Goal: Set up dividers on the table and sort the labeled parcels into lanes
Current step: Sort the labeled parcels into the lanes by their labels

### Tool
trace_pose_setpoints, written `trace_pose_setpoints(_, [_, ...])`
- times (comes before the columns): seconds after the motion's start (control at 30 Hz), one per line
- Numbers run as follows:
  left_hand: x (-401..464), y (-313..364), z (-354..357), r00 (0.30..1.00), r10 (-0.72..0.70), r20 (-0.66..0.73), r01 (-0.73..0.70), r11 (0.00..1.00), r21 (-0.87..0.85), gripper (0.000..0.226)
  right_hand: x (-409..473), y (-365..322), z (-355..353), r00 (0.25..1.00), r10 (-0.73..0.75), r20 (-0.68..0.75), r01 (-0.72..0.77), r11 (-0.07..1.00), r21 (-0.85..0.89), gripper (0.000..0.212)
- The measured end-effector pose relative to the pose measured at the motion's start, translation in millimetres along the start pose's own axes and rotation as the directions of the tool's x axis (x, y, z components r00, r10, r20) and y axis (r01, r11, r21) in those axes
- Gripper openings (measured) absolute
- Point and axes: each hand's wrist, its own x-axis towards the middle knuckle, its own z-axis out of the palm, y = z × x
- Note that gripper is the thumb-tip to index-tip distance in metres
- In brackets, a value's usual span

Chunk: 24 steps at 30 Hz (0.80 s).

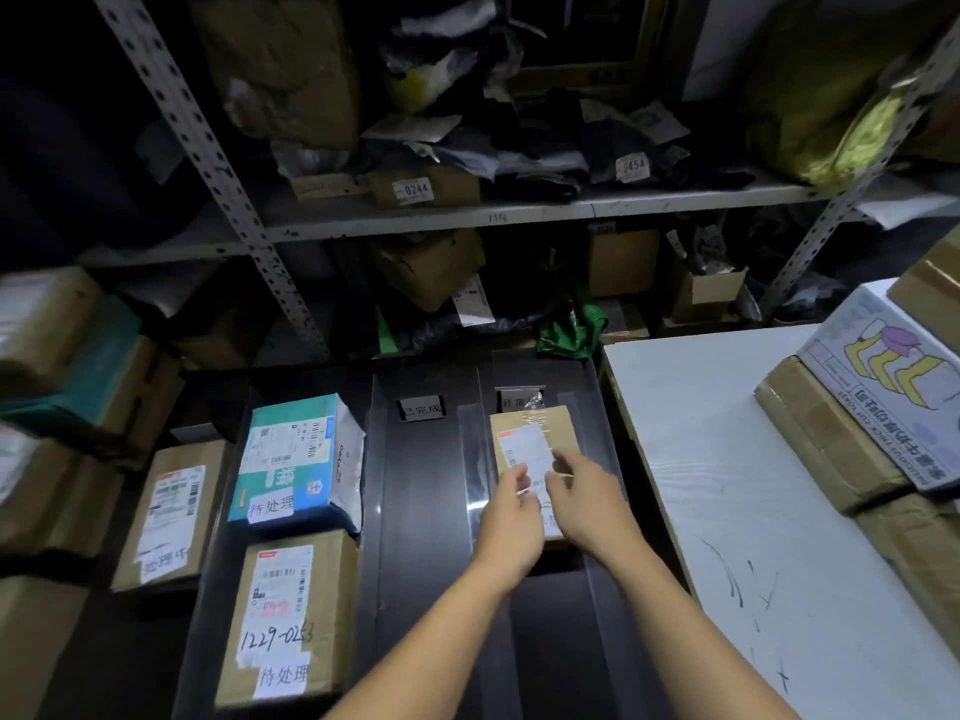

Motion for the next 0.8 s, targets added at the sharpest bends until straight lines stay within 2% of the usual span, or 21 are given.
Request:
trace_pose_setpoints(0.1, [-10, 13, -45, 0.974, 0.163, -0.16, -0.172, 0.984, -0.042, 0.025, -13, -42, 4, 0.99, -0.143, -0.015, 0.144, 0.983, 0.117, 0.04])
trace_pose_setpoints(0.2, [-22, 19, -104, 0.916, 0.283, -0.285, -0.28, 0.959, 0.053, 0.019, -25, -91, 22, 0.962, -0.271, -0.032, 0.271, 0.939, 0.21, 0.036])
trace_pose_setpoints(0.3, [-39, 21, -166, 0.861, 0.356, -0.364, -0.327, 0.934, 0.14, 0.017, -40, -141, 50, 0.929, -0.368, -0.026, 0.365, 0.904, 0.222, 0.034])
trace_pose_setpoints(0.43, [-65, 11, -257, 0.796, 0.377, -0.474, -0.359, 0.924, 0.133, 0.015, -62, -208, 99, 0.881, -0.474, 0.002, 0.463, 0.861, 0.213, 0.031])
trace_pose_setpoints(0.6, [-88, -22, -389, 0.719, 0.372, -0.586, -0.386, 0.916, 0.108, 0.018, -86, -292, 182, 0.842, -0.536, 0.057, 0.515, 0.831, 0.21, 0.027])
trace_pose_setpoints(0.8, [-102, -81, -539, 0.72, 0.297, -0.627, -0.338, 0.94, 0.057, 0.017, -104, -378, 297, 0.858, -0.489, 0.157, 0.44, 0.857, 0.266, 0.024])
